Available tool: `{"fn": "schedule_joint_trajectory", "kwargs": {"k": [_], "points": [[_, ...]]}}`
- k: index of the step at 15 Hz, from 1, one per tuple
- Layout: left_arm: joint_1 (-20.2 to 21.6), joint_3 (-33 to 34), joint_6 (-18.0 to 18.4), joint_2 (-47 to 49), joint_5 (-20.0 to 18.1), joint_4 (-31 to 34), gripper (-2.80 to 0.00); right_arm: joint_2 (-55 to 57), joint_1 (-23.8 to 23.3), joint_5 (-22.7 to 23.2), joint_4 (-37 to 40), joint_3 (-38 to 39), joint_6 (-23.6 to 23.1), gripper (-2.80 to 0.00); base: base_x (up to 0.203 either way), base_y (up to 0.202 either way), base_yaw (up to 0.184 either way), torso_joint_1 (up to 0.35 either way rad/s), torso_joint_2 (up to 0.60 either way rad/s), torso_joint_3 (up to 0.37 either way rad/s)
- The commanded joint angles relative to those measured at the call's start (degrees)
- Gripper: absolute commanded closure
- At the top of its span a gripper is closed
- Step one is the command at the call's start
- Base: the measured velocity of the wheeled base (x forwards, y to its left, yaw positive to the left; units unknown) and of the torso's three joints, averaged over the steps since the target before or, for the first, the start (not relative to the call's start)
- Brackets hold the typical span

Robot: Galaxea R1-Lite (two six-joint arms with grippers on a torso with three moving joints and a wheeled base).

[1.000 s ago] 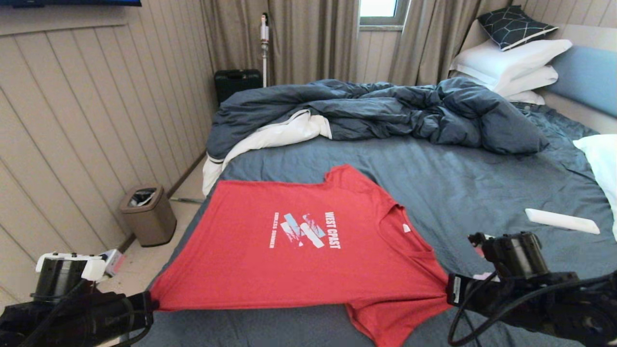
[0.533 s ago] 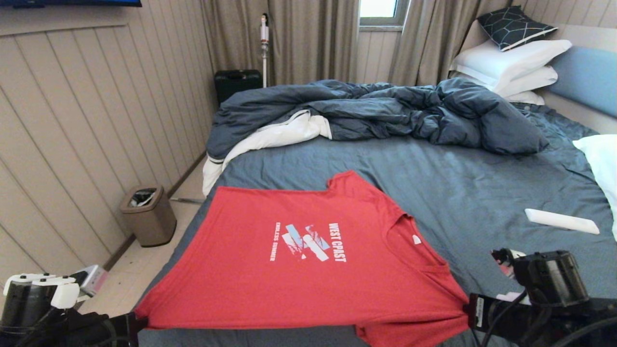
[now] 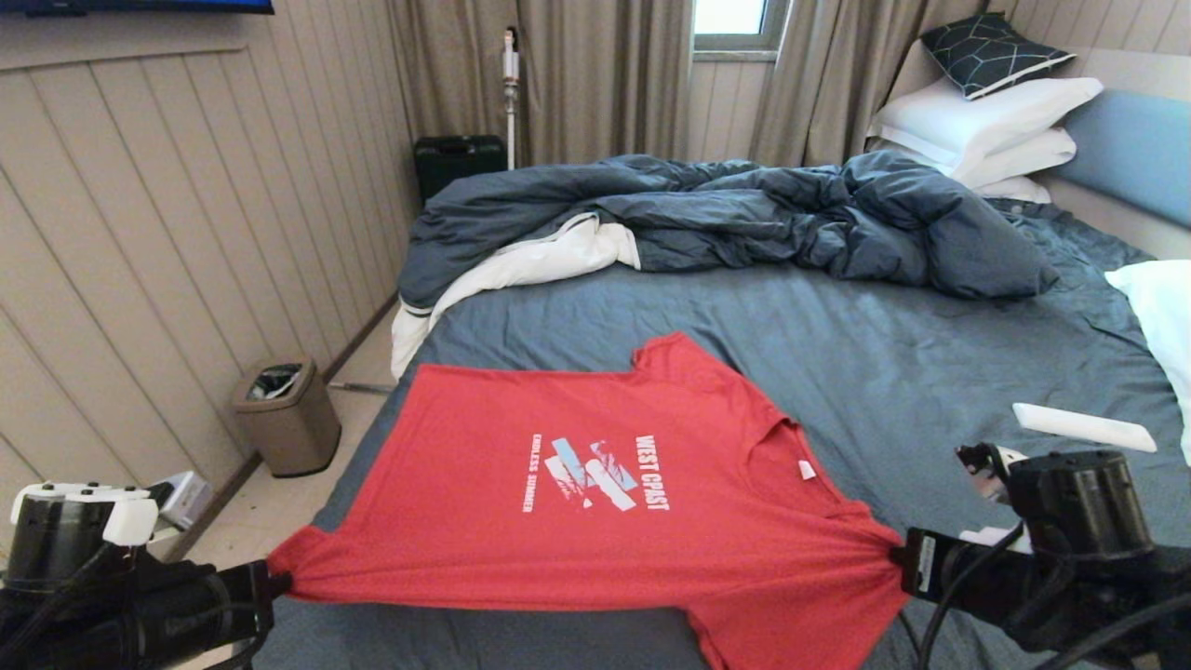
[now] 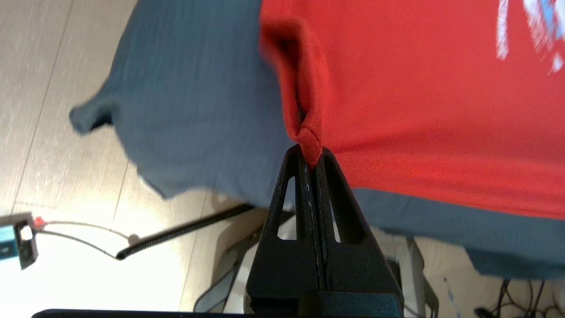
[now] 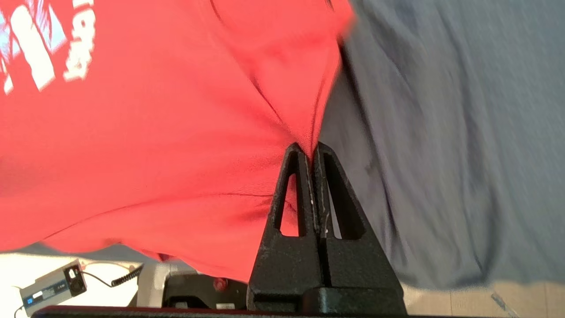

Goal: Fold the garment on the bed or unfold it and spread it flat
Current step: Fold the red T-shirt

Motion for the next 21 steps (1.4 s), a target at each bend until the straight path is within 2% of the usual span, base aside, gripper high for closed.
{"fn": "schedule_joint_trajectory", "kwargs": {"k": [1,7,10,13,21], "points": [[0.0,-3.1,-0.2,3.8,0.0,-0.1,0.0,4.5,0.0,0.0,-0.2,-2.9,0.1,0.0,0.0,0.0,0.0,0.0,0.0,0.0],[0.1,-14.3,-0.3,14.0,0.1,2.4,0.0,16.1,-0.5,-0.1,0.0,-13.8,-0.1,0.0,0.0,0.0,0.0,0.0,0.0,0.0],[0.0,-15.7,-0.2,17.8,0.2,2.3,0.0,19.9,-0.6,-0.2,-0.1,-16.7,-0.5,0.0,0.0,0.0,0.0,0.0,0.0,0.0],[0.1,-15.2,0.1,18.8,0.2,2.1,0.0,21.2,-1.0,-0.2,-0.3,-16.7,-0.6,0.0,0.0,0.0,0.0,0.0,0.0,0.0],[0.2,-18.9,-0.3,24.0,0.2,-1.0,0.0,24.1,-2.0,-0.1,-0.2,-19.7,-0.6,0.0,0.0,0.0,0.0,0.0,0.0,0.0]]}}
